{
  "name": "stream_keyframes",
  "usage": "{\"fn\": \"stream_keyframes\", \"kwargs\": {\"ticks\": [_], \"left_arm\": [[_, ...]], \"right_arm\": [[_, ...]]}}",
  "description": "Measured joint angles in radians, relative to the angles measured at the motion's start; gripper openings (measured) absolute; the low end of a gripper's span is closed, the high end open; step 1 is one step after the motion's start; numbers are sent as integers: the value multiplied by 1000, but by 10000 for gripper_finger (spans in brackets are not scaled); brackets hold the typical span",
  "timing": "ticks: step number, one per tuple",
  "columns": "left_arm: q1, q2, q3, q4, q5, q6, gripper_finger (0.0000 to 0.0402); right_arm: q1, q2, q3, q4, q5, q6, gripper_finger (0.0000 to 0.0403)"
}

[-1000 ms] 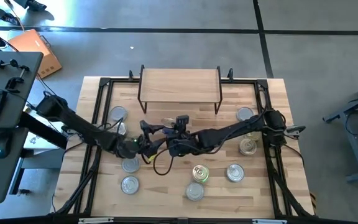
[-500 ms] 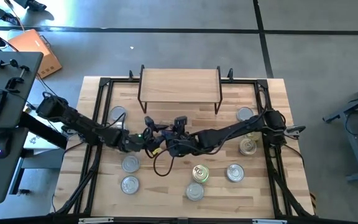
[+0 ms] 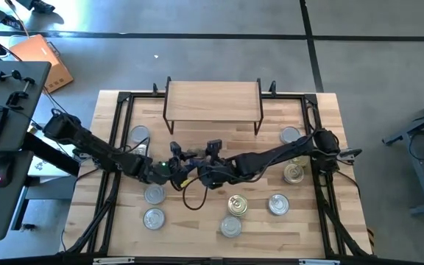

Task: Stack canned seafood by type on shelf
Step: Put the blue and pink tuna can on the shelf

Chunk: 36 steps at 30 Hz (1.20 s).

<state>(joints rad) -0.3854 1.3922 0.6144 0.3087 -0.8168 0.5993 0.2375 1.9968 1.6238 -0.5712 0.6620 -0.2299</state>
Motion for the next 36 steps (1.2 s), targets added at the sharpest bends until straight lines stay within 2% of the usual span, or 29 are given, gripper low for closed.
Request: {"fn": "stream_keyframes", "kwargs": {"ticks": [4, 7, 10, 13, 17, 20, 23, 31, 36], "left_arm": [[-38, -3, 0, -14, -56, -15, 176], [-65, -22, 0, -21, -65, -27, 176], [-88, -58, 0, -26, -42, -39, 176], [-94, -101, 0, -17, 50, -42, 176], [-85, -146, 0, 15, 159, -48, 176], [-80, -155, 0, 51, 216, -34, 176], [-80, -152, 0, 87, 238, -13, 176], [-81, -150, 0, 111, 240, 22, 176], [-79, -150, 0, 111, 243, 23, 176]], "right_arm": [[7, -35, -54, -44, 7, 55, 309], [17, -95, -190, 65, 32, 54, 307], [33, -170, -371, 285, 49, 23, 300], [47, -237, -531, 567, 52, -41, 297], [67, -264, -659, 904, 14, -125, 296], [85, -260, -685, 1082, -20, -191, 296], [102, -257, -688, 1144, -46, -230, 296], [140, -257, -636, 1130, -113, -264, 291], [140, -257, -611, 1104, -95, -269, 252]]}}
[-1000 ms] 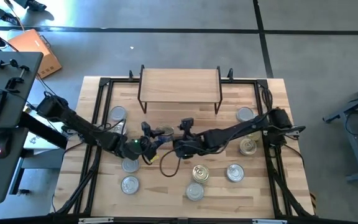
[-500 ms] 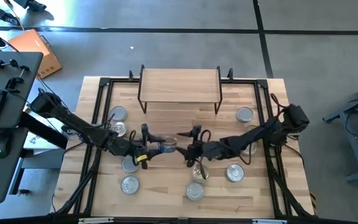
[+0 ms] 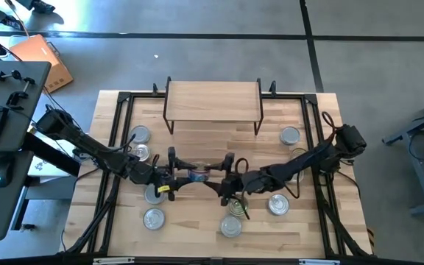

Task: Stack canned seafood by type on shelf
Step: Put the blue and pink tuna can on the shelf

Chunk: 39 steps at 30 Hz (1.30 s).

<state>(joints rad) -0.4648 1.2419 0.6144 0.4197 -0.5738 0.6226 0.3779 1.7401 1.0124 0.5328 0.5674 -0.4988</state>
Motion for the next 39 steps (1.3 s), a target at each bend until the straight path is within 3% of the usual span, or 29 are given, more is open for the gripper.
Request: {"fn": "stream_keyframes", "kwargs": {"ticks": [5, 12, 18, 22, 28, 35, 39], "left_arm": [[2, 0, 0, -3, 29, 0, 176], [37, -2, 0, -51, 33, 17, 180], [63, 0, 0, -137, -11, 69, 264], [57, 0, 0, -114, -17, 148, 288], [82, 76, 2, -16, -39, 227, 285], [106, 208, 53, 19, -218, 231, 272], [105, 257, 92, -3, -225, 220, 250]], "right_arm": [[-4, 0, 44, -97, -7, -9, 176], [-3, 27, 120, -247, 66, 5, 174], [-23, 58, 178, -406, 145, 118, 174], [-49, 64, 205, -488, 147, 182, 174], [-78, 72, 206, -490, 123, 183, 174], [-92, 74, 205, -500, 121, 184, 174], [-93, 74, 204, -527, 122, 183, 174]]}}
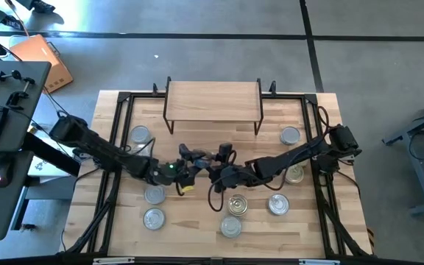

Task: Stack canned seafood by type on shelf
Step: Put the blue and pink tuna can on the shelf

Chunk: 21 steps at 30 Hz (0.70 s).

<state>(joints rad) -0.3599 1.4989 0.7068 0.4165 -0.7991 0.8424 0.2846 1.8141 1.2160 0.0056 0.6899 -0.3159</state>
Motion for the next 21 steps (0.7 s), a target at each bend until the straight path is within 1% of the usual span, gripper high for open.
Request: {"fn": "stream_keyframes", "kwargs": {"ticks": [8, 16, 17, 19, 21], "left_arm": [[18, 17, 67, -155, 11, -111, 179], [18, 17, 73, -184, 14, -116, 176], [12, 17, 73, -182, -1, -113, 176], [-4, 17, 74, -180, -50, -91, 176], [-20, 17, 72, -197, -135, -56, 176]], "right_arm": [[-3, 0, -1, -28, -6, -4, 174], [-4, 0, -2, -29, -13, 0, 174], [-4, 0, -2, -28, -13, -2, 183], [-3, 0, -1, -21, -10, 9, 218], [4, -5, 2, -19, 27, 31, 255]]}}
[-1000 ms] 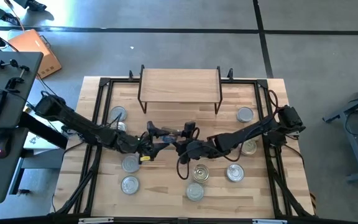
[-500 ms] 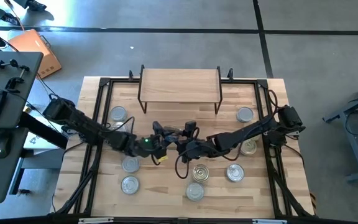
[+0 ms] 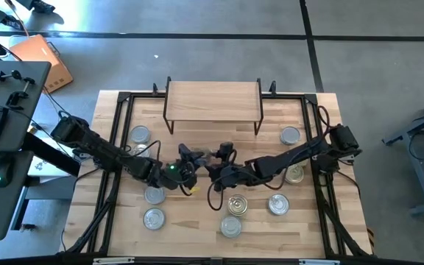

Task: Stack canned seafood by type on shelf
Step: Put the blue and pink tuna can on the shelf

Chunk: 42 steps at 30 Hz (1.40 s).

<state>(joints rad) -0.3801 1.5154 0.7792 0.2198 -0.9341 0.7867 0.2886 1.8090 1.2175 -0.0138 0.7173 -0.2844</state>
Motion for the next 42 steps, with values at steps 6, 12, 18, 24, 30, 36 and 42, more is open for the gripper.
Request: {"fn": "stream_keyframes", "kwargs": {"ticks": [6, 12, 18, 24, 30, 36, 42], "left_arm": [[-30, -16, 0, 3, -274, 145, 175], [66, -104, 0, 3, -283, 179, 175], [258, -201, 0, -55, -47, 229, 175], [450, -193, 0, -92, 134, 318, 175], [542, -179, 0, -109, 166, 358, 175], [579, -179, 0, -128, 199, 344, 190], [596, -179, 0, -168, 235, 344, 252]], "right_arm": [[51, -21, 0, -25, 175, 27, 290], [100, -27, 0, -103, 234, 138, 293], [131, -26, -1, -212, 294, 280, 294], [138, -26, -1, -222, 304, 296, 294], [138, -25, -2, -222, 304, 296, 295], [138, -25, -2, -222, 304, 296, 295], [138, -25, -2, -222, 304, 296, 295]]}}
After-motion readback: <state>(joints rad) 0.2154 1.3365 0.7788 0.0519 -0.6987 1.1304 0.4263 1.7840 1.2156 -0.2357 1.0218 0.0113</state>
